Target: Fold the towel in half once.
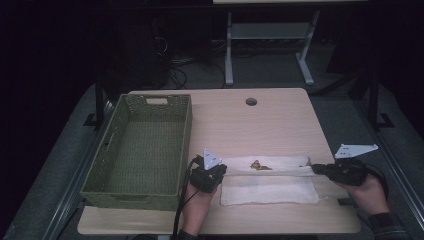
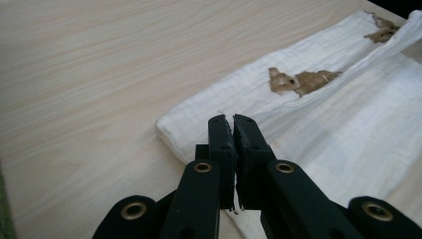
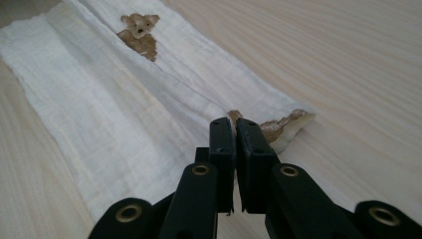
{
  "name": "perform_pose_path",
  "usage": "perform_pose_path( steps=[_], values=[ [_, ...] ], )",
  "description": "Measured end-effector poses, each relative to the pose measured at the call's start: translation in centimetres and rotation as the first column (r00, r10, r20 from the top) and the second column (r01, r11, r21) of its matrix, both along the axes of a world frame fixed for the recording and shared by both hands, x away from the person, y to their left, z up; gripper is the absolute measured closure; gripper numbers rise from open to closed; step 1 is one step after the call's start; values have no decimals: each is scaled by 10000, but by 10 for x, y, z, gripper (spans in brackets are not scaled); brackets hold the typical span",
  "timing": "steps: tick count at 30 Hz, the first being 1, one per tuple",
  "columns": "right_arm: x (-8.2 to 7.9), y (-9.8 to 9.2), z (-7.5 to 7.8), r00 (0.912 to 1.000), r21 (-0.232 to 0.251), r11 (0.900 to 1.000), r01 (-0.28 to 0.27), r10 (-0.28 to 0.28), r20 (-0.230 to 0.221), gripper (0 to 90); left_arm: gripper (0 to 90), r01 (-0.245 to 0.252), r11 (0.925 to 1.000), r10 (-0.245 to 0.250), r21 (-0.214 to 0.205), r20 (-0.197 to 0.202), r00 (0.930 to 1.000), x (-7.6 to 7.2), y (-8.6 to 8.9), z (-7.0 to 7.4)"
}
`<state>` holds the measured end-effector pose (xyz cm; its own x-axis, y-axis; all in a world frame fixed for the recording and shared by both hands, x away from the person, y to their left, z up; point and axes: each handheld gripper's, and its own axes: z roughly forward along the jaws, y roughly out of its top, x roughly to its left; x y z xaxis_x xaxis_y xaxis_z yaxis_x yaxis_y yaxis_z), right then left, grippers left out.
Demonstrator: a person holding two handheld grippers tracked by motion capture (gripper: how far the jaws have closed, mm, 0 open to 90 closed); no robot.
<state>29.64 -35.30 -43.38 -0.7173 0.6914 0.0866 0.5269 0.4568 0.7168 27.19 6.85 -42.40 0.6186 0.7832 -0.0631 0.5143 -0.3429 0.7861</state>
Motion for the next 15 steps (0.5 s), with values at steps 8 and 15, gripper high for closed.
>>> perform_pose_path(
  steps=[8, 15],
  values=[
    [-20, -1, -1, 9999, 102, 9999, -101, 102, -140, 854, 870, 286, 9996, -285, 37, -105, 9995, -18, 5, 1],
    [-35, 1, -5, 9990, 123, 9996, -242, 246, -366, 853, 869, 401, 9992, -398, 47, -507, 9979, -27, 7, -11]
  ],
)
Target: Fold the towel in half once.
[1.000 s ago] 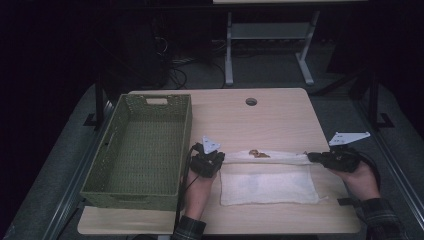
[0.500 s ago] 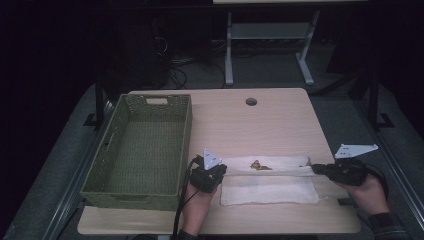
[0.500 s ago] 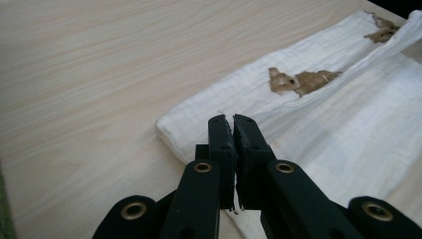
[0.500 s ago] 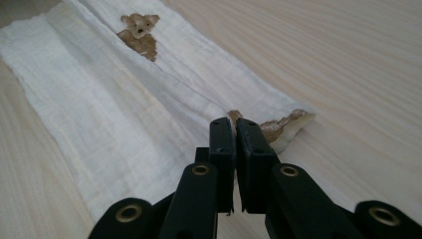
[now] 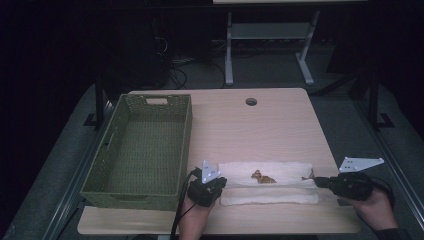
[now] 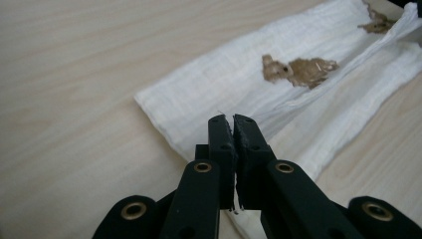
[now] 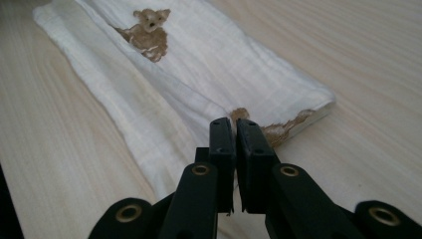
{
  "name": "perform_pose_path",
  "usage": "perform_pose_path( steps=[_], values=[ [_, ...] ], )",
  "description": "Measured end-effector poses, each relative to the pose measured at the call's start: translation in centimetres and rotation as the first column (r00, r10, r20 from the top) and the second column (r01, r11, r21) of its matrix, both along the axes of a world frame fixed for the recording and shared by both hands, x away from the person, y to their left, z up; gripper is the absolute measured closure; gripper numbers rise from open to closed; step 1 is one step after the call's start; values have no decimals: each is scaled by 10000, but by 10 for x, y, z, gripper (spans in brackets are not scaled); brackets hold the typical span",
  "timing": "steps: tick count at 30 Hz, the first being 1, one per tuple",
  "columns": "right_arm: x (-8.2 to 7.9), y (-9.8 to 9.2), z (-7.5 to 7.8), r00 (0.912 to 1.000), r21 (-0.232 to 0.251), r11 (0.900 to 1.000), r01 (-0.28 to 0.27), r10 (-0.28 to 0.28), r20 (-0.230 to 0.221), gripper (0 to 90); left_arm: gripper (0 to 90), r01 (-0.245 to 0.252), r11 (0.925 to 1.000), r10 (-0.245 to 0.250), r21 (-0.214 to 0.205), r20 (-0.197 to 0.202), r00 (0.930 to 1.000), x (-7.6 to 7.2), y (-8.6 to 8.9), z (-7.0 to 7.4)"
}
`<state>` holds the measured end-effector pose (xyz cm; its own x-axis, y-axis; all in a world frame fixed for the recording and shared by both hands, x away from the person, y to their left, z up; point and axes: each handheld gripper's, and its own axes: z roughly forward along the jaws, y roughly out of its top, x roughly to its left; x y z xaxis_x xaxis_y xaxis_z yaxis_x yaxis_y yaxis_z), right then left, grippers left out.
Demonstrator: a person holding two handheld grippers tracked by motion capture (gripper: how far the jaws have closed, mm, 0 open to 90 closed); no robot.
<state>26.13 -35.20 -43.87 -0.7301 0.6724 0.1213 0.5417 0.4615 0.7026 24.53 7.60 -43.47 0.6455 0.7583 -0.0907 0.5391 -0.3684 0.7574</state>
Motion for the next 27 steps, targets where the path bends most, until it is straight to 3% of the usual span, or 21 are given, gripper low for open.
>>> perform_pose_path(
  steps=[5, 14, 18, 27],
  values=[
    [-5, 2, -4, 9998, -150, 9998, -134, 131, -151, 853, 868, 143, 9998, -147, -105, -455, 9989, -3, 2, -9],
    [-13, 3, -12, 9975, -274, 9993, -260, 242, -658, 819, 857, 269, 9995, -284, -183, -887, 9957, -10, 3, -19],
    [-12, 4, -11, 9974, -320, 9989, -355, 334, -638, 691, 794, 259, 9994, -275, -232, -708, 9971, -10, 3, -15],
    [1, 6, 6, 9993, 178, 9992, -353, 351, 127, 664, 683, 310, 9995, -311, -64, -152, 9994, 10, -9, 2]
  ],
)
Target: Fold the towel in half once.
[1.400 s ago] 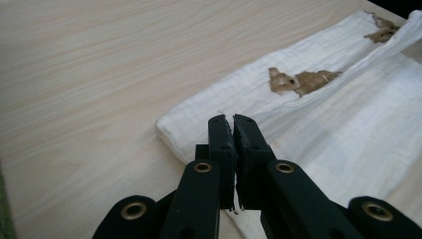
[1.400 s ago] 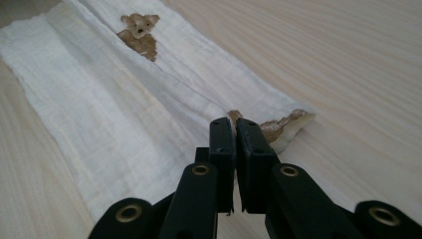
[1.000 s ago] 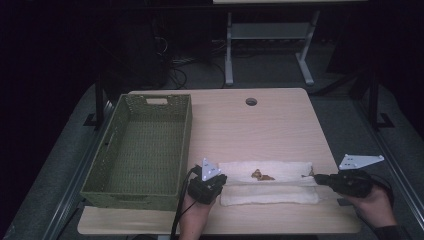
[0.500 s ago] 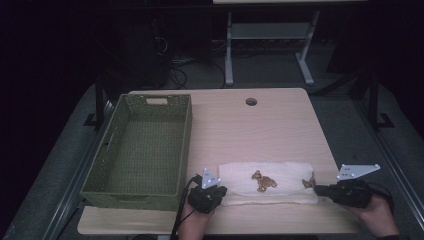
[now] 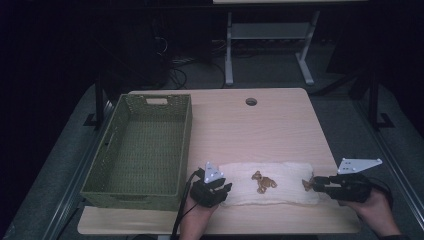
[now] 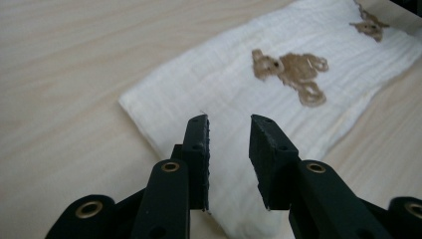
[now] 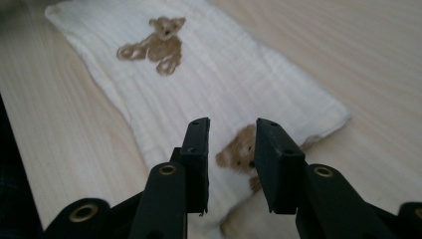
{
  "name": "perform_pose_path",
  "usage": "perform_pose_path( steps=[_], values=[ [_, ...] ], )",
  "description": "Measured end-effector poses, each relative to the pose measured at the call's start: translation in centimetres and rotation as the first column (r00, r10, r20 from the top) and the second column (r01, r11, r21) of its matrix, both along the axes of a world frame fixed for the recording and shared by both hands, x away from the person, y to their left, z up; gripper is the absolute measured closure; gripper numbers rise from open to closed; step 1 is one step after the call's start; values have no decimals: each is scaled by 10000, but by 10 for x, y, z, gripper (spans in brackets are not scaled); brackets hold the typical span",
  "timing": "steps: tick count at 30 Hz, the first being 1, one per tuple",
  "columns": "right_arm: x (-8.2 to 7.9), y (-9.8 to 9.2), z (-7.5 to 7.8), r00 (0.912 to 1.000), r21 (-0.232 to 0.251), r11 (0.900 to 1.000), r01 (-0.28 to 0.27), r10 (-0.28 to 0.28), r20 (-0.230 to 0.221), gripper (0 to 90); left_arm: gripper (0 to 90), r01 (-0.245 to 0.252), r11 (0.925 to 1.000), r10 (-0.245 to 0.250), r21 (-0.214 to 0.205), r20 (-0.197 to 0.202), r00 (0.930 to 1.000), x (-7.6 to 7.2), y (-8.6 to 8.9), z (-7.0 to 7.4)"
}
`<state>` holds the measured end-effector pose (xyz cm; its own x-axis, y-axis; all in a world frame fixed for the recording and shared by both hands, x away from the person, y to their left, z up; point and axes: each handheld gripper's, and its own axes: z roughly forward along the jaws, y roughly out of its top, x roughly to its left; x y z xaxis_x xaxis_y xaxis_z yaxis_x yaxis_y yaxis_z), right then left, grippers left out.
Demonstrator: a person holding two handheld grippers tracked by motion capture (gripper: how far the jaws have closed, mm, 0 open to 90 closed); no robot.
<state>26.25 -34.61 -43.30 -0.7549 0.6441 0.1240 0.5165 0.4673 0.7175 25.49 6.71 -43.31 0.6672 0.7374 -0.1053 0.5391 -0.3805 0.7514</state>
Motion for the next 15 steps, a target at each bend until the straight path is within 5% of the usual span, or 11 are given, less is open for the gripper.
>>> perform_pose_path(
  steps=[9, 15],
  values=[
    [40, 3, -1, 9991, -218, 9989, 409, -406, 137, 664, 616, -381, 9971, 367, 662, 222, 9991, 41, -11, -3],
    [73, 3, -10, 9962, -381, 9957, 846, -854, -190, 671, 599, -791, 9941, 783, 742, 146, 9968, 64, -8, -7]
  ],
)
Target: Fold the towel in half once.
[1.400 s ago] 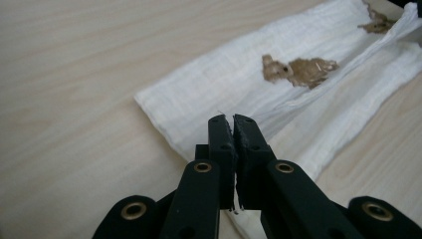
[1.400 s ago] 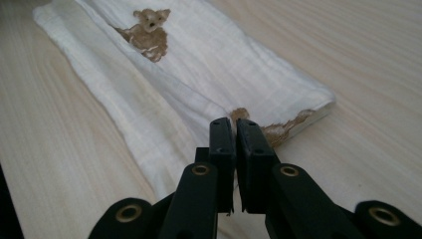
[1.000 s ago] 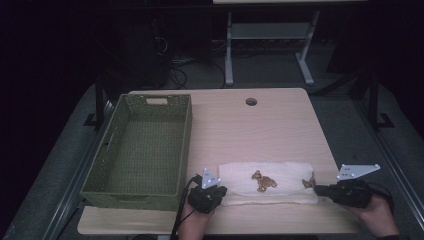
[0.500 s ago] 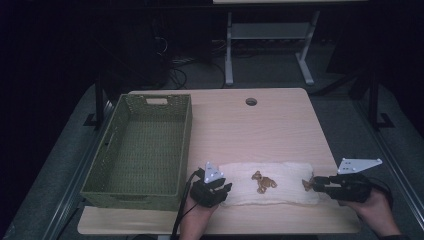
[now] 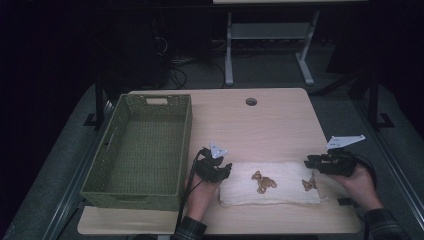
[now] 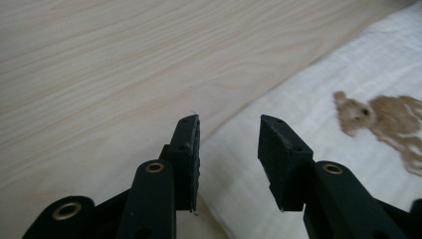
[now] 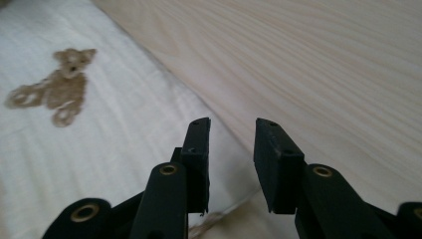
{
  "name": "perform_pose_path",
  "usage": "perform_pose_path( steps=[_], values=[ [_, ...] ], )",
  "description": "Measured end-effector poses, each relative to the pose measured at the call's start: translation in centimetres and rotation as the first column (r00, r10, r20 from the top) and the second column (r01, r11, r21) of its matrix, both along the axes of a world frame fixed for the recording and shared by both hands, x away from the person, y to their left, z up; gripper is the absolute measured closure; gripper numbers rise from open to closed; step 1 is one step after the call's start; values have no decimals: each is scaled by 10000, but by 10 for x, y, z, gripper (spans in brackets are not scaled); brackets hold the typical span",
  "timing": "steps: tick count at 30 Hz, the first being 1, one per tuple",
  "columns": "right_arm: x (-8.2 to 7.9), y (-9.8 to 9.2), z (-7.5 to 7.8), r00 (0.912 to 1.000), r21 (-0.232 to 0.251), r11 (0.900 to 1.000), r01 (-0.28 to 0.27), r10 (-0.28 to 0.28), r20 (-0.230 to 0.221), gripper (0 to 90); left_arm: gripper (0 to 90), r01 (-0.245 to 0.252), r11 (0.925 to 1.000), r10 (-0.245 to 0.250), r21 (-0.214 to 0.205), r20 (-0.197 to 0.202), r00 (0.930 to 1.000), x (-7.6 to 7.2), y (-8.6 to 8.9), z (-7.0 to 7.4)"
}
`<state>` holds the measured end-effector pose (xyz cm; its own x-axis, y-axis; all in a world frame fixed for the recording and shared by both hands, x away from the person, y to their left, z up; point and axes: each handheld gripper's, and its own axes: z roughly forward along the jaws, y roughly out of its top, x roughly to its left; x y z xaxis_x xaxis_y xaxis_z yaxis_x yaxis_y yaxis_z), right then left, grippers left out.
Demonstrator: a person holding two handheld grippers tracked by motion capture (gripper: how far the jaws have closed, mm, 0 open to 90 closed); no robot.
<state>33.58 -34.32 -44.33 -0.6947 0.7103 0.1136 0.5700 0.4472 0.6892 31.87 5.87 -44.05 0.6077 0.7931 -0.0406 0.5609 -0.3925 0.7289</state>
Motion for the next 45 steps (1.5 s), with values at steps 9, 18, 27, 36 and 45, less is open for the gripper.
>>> perform_pose_path(
  steps=[9, 18, 27, 36, 45],
  values=[
    [15, -2, -22, 9985, -683, 9977, 39, -76, -535, 737, 578, -269, 9993, 277, 263, -288, 9992, 16, 5, -8],
    [13, -1, -22, 9984, -596, 9982, -107, 73, -569, 833, 575, -321, 9986, 343, 417, -540, 9980, 21, 6, -16],
    [12, -1, -22, 9981, -542, 9985, -113, 80, -611, 847, 690, -100, 9988, 135, 472, -758, 9970, 21, 6, -23],
    [16, 0, -17, 9994, -840, 9963, 201, -225, -281, 860, 862, -1, 10000, -1, -35, -814, 9967, 27, 3, -24],
    [34, -12, -10, 9967, -597, 9949, 810, -812, -12, 861, 865, -117, 9992, 99, -387, -459, 9989, 55, -4, -14]
  ],
)
